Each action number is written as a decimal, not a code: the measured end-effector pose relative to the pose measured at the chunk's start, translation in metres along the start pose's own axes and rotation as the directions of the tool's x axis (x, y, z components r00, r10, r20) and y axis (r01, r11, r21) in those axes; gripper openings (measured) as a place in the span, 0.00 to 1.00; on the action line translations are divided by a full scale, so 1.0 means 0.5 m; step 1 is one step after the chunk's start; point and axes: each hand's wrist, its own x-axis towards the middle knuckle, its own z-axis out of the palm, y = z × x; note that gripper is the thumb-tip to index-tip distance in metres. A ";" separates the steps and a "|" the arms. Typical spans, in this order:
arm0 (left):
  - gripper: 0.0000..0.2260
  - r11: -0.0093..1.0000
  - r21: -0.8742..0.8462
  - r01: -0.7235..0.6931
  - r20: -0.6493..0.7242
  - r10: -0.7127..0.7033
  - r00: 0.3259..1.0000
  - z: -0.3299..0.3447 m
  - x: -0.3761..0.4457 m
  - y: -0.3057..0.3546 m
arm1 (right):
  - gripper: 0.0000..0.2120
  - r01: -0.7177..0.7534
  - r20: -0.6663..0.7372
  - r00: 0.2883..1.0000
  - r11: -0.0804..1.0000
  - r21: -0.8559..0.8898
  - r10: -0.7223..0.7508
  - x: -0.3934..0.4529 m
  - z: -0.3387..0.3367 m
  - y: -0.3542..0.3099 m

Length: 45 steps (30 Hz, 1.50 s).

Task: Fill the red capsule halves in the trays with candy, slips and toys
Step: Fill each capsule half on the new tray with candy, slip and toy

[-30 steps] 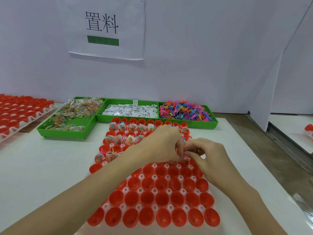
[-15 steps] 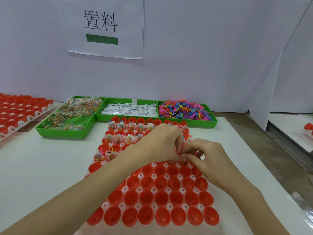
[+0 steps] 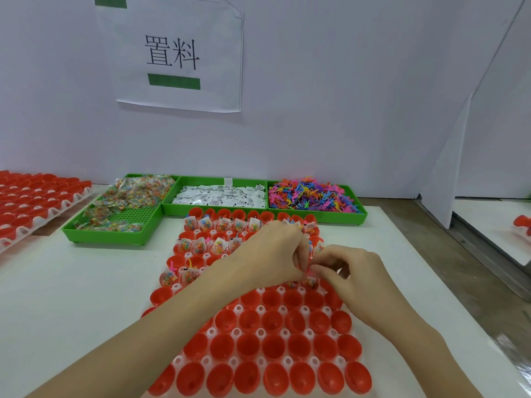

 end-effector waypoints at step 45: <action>0.18 0.730 -0.028 0.683 -0.463 -0.615 0.638 -0.153 -0.230 -0.439 | 0.05 0.163 0.056 0.985 0.986 -0.045 -0.161 0.007 0.049 -0.005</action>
